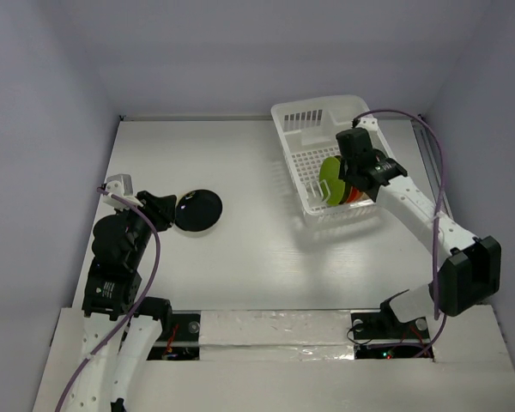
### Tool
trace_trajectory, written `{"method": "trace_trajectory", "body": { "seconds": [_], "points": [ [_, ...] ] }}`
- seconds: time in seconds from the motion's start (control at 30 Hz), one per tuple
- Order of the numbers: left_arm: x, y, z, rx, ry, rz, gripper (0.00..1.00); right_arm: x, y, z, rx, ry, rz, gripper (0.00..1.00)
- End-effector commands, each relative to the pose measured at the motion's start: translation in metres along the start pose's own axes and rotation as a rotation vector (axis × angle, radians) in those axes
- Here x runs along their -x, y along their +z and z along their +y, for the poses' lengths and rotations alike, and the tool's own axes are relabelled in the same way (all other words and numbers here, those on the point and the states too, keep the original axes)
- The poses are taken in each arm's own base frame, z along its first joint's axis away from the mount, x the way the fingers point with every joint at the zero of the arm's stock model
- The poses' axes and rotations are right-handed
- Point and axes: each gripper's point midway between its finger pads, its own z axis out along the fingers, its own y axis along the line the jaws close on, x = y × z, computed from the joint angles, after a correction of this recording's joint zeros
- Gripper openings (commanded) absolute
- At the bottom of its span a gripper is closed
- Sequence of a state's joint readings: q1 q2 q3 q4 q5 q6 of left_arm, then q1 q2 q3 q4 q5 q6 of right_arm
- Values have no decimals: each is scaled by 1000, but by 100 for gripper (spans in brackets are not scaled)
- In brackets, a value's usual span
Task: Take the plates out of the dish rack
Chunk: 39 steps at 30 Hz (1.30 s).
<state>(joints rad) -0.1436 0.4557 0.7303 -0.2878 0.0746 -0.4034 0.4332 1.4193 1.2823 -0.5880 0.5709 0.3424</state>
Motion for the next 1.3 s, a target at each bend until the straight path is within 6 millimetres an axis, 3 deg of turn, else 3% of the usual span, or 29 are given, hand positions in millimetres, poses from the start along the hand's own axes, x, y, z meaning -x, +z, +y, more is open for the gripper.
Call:
{"method": "trace_trajectory", "body": {
  "seconds": [0.0,0.33,0.5,0.53,0.63,0.8,1.0,1.27],
  "points": [
    [10,0,-5,-23,-7,-39,27,6,6,19,60,-12,-3,34],
    [10,0,-6,-24,-6,-42,27,-10,39,27,0,-70,47,39],
    [10,0,-6,-27,-5,-41,27,-13,48,25,-40,-94,51,27],
    [10,0,-6,-25,-5,-40,27,-10,47,24,-46,-104,45,19],
    [10,0,-6,-26,-5,-39,27,-7,44,19,-66,-115,42,13],
    [10,0,-6,-26,-5,-38,27,14,25,8,-88,-137,-18,8],
    [9,1,-6,-27,-6,-37,27,26,9,18,-63,-162,-68,0],
    [9,1,-6,-29,-5,-34,27,49,-11,15,-73,-147,-132,0]
  ]
}}
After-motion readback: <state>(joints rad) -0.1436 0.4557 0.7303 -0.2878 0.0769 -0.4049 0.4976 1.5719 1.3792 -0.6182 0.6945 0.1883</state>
